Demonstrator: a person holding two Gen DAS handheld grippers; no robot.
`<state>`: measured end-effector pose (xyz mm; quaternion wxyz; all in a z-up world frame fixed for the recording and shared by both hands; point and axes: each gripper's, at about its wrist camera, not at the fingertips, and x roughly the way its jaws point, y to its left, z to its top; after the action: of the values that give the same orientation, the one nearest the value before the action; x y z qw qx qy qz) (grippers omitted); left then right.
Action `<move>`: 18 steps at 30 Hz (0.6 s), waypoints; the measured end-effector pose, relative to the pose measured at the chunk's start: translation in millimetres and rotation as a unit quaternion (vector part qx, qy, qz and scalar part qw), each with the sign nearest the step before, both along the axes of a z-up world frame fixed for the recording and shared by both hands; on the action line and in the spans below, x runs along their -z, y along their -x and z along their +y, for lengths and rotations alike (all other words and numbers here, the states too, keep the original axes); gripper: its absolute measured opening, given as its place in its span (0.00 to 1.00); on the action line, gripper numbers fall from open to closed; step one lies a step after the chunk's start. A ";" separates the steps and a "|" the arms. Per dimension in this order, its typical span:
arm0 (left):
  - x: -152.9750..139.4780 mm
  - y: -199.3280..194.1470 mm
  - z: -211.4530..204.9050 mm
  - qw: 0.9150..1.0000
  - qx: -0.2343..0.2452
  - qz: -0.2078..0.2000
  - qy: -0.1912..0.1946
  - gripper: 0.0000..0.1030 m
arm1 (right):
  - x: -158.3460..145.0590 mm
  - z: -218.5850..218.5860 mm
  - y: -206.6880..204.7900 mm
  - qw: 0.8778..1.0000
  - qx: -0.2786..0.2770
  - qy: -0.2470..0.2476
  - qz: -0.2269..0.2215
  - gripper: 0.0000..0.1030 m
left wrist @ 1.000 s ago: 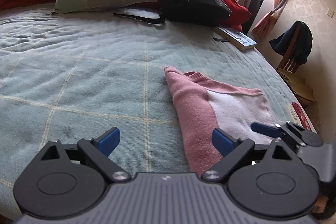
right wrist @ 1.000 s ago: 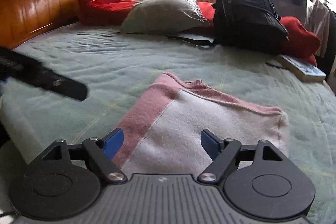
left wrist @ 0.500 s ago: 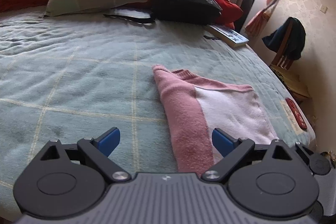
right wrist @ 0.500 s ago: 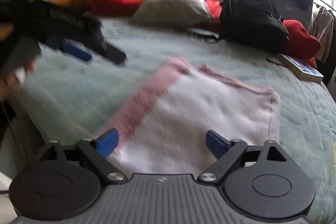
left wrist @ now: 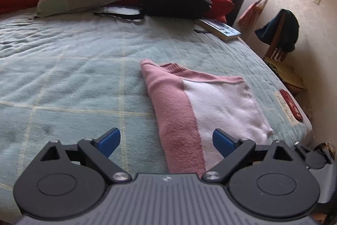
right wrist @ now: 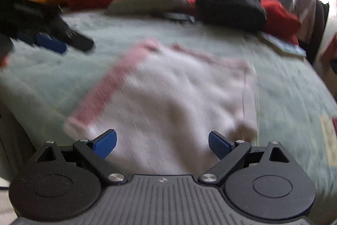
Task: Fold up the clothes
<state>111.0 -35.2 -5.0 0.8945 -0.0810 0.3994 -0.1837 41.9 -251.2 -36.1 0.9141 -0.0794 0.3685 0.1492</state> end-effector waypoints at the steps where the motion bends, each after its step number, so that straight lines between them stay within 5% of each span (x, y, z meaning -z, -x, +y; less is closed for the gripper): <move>1: -0.1 0.0 -0.6 1.000 0.002 0.001 0.003 0.91 | 3.6 -2.9 2.2 1.000 0.002 -0.004 0.008 0.94; 10: -4.1 3.6 -7.8 1.000 0.009 -0.005 -0.006 0.91 | -22.2 -8.7 -9.2 0.996 -0.015 -0.066 -0.051 0.95; 14: -4.3 6.2 -7.8 1.000 0.008 -0.003 -0.013 0.91 | -8.3 -19.1 -32.4 0.998 0.021 -0.058 -0.030 0.95; 18: -5.7 3.5 -7.1 1.000 0.011 0.002 -0.004 0.91 | -12.6 -38.5 -33.2 0.993 0.032 -0.110 -0.021 0.95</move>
<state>107.5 -42.3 0.7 0.8920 -0.0729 0.4028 -0.1919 75.1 -289.7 -23.5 0.9290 0.0304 0.3333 0.1576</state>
